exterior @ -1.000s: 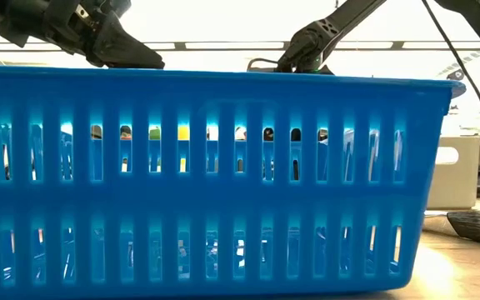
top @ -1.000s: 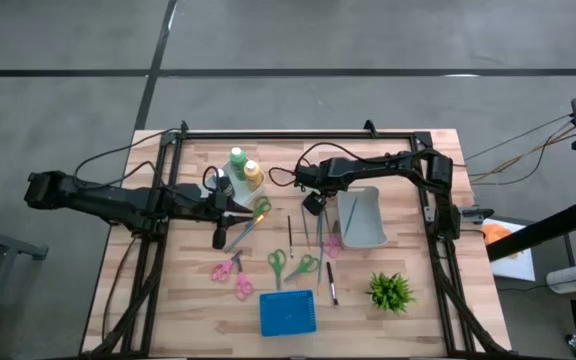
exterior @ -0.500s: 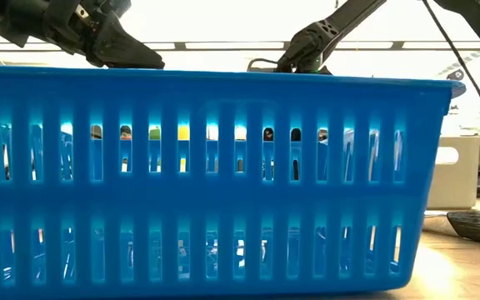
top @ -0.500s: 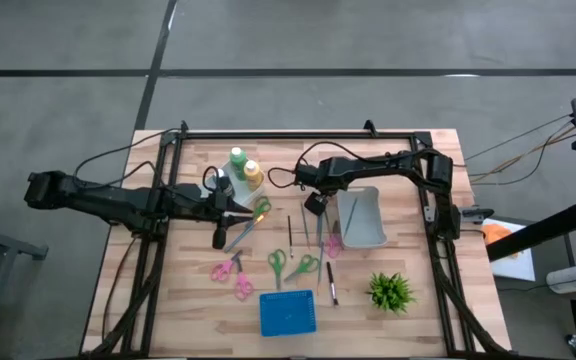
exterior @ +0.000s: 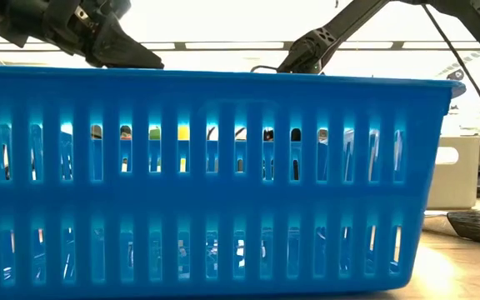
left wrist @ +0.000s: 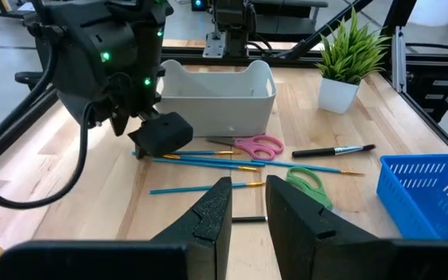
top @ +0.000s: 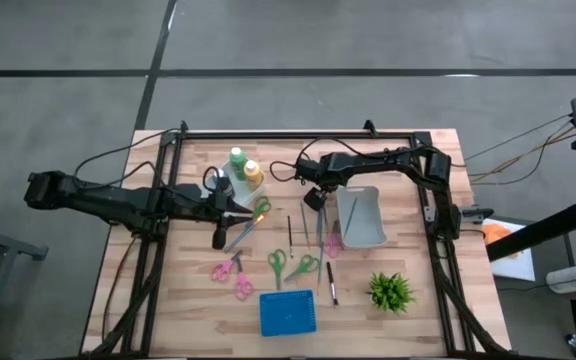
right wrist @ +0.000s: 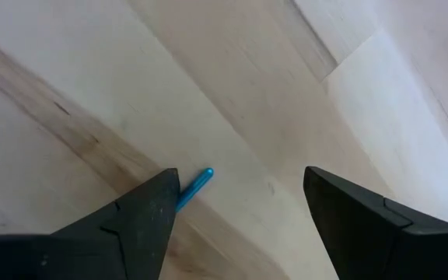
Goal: Pick & Place Paint Supplies
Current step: Put the blue paintbrush into the gray bin
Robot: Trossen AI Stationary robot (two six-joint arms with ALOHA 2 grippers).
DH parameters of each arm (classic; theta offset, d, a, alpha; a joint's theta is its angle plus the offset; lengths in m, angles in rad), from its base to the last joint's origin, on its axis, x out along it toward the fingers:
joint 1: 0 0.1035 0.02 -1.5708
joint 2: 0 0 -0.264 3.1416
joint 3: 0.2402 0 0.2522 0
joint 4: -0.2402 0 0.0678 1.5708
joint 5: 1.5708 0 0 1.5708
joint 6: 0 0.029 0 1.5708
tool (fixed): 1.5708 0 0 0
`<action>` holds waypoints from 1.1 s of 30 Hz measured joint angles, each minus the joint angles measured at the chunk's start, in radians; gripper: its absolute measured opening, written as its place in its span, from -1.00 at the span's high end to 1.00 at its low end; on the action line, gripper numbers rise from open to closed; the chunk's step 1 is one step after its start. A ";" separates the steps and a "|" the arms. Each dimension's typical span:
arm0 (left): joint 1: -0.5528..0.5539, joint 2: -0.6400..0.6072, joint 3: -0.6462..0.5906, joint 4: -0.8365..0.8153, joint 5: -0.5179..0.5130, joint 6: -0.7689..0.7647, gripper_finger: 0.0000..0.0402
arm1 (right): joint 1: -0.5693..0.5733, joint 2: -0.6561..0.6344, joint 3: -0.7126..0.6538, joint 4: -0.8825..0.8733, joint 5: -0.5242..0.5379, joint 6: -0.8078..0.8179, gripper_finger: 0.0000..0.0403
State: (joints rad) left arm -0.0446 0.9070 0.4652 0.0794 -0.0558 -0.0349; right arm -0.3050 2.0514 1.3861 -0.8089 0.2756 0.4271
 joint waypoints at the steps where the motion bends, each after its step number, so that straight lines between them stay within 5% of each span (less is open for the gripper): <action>1: 0.000 0.000 0.000 -0.002 0.000 0.000 0.59 | 0.000 -0.001 0.000 -0.003 0.000 0.021 -0.38; 7: 0.000 0.000 0.000 -0.020 0.000 0.000 0.59 | -0.003 -0.001 -0.002 -0.001 -0.028 0.041 -0.28; 25: 0.000 0.000 0.000 -0.033 0.000 0.000 0.59 | -0.003 0.008 -0.003 0.034 -0.129 0.037 0.82; 33: 0.000 0.000 0.000 -0.032 0.000 0.000 0.59 | -0.003 0.008 -0.003 0.038 -0.127 0.034 0.95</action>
State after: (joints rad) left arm -0.0448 0.9070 0.4652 0.0471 -0.0559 -0.0347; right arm -0.3077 2.0590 1.3827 -0.7705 0.1482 0.4606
